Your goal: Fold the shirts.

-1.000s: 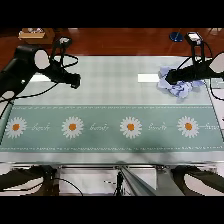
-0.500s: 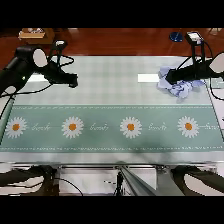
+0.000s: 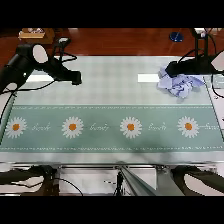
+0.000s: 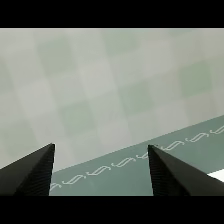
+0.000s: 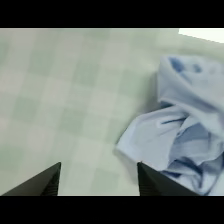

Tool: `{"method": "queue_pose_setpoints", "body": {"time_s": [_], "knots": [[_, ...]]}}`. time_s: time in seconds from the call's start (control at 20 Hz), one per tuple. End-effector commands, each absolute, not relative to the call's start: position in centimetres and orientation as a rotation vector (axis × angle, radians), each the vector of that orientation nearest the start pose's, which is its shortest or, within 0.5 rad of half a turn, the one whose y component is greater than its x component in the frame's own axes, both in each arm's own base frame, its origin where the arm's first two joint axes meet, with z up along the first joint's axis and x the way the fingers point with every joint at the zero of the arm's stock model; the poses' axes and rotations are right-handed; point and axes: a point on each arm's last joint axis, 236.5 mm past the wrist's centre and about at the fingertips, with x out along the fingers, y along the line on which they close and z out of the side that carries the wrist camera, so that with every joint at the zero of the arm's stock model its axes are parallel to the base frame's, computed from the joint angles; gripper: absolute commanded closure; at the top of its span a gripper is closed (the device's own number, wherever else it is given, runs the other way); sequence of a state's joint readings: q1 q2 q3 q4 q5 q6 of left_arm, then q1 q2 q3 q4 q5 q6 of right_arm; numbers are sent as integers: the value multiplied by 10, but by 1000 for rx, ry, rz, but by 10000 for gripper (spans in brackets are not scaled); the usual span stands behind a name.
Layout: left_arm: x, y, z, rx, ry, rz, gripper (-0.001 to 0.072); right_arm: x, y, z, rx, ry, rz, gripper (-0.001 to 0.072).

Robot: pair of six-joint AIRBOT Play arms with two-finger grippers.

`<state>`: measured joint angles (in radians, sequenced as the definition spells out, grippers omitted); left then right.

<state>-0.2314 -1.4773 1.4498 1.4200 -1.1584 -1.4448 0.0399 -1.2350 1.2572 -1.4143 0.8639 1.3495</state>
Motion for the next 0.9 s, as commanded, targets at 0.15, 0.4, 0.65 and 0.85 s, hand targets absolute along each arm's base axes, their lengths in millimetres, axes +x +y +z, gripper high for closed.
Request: {"method": "queue_pose_setpoints", "body": {"time_s": [0.15, 0.4, 0.65, 0.85], "knots": [[453, -143, 90, 170, 1066, -421, -13, 491, -43, 156, -554, 657, -67, 202], [448, -142, 93, 174, 1086, -426, -13, 481, -77, 142, -370, 718, -189, 203], [421, -138, 82, 187, 1206, -443, -13, 490, -120, 78, 209, 775, -277, 200], [416, -157, 88, 121, 1199, -506, -13, 518, -123, 35, 446, 751, -241, 199]]}}
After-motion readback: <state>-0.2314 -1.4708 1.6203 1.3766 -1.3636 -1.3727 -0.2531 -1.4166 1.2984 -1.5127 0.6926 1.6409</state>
